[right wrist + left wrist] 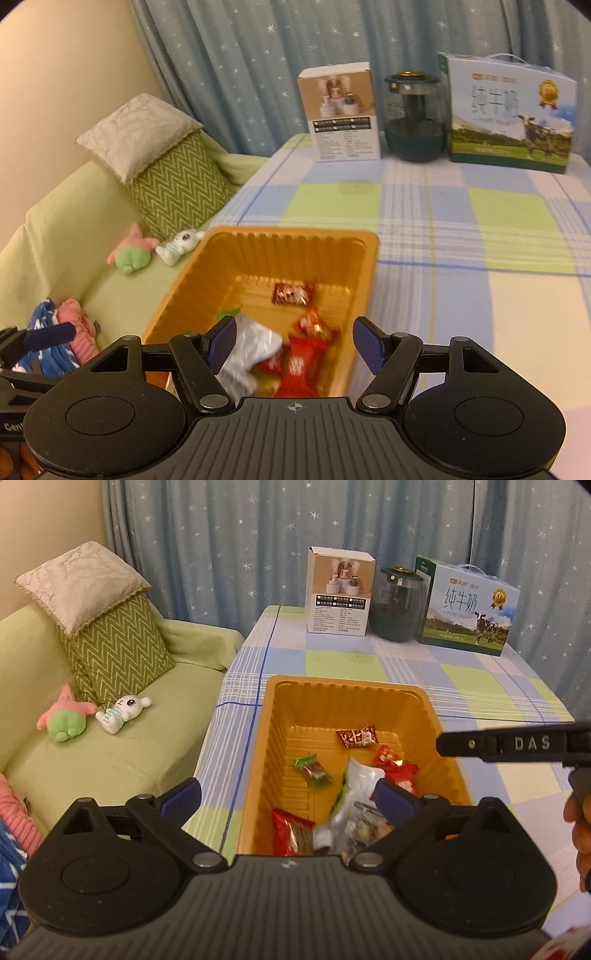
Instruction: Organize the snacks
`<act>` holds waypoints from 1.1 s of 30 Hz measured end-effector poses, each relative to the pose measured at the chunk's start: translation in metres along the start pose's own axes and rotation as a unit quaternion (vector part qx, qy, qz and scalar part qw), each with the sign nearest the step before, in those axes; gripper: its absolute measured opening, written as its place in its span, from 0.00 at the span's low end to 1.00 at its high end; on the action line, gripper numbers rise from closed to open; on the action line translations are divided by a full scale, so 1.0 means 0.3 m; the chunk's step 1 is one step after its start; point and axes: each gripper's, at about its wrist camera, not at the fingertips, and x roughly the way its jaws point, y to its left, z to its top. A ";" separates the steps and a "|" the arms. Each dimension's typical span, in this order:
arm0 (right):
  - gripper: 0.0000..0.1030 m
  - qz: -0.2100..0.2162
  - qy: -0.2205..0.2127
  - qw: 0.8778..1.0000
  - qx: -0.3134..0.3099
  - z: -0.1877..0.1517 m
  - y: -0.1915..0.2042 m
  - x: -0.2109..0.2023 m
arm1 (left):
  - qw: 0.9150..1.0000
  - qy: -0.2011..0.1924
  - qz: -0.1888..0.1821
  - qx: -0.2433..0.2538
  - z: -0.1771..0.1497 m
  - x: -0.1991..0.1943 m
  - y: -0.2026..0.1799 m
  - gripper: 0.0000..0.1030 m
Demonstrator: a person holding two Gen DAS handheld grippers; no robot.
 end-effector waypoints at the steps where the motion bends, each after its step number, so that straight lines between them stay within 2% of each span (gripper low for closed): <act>1: 0.69 -0.001 0.002 1.000 -0.001 -0.013 0.005 -0.020 | 1.000 -0.002 -0.001 -0.002 -0.007 -0.021 -0.004 0.98; 7: 0.75 -0.008 -0.003 1.000 0.006 -0.090 0.034 -0.163 | 1.000 -0.012 -0.010 -0.025 -0.049 -0.153 -0.024 1.00; 11: 0.78 -0.015 -0.006 1.000 0.004 -0.142 0.049 -0.250 | 1.000 -0.011 -0.004 -0.022 -0.077 -0.238 -0.051 1.00; 25: 0.80 -0.045 -0.015 0.999 0.005 -0.328 0.061 -0.508 | 0.999 0.005 0.002 -0.037 -0.195 -0.468 -0.139 1.00; 33: 0.80 -0.057 -0.024 0.998 0.002 -0.387 0.066 -0.632 | 1.000 -0.008 0.000 -0.030 -0.240 -0.554 -0.199 1.00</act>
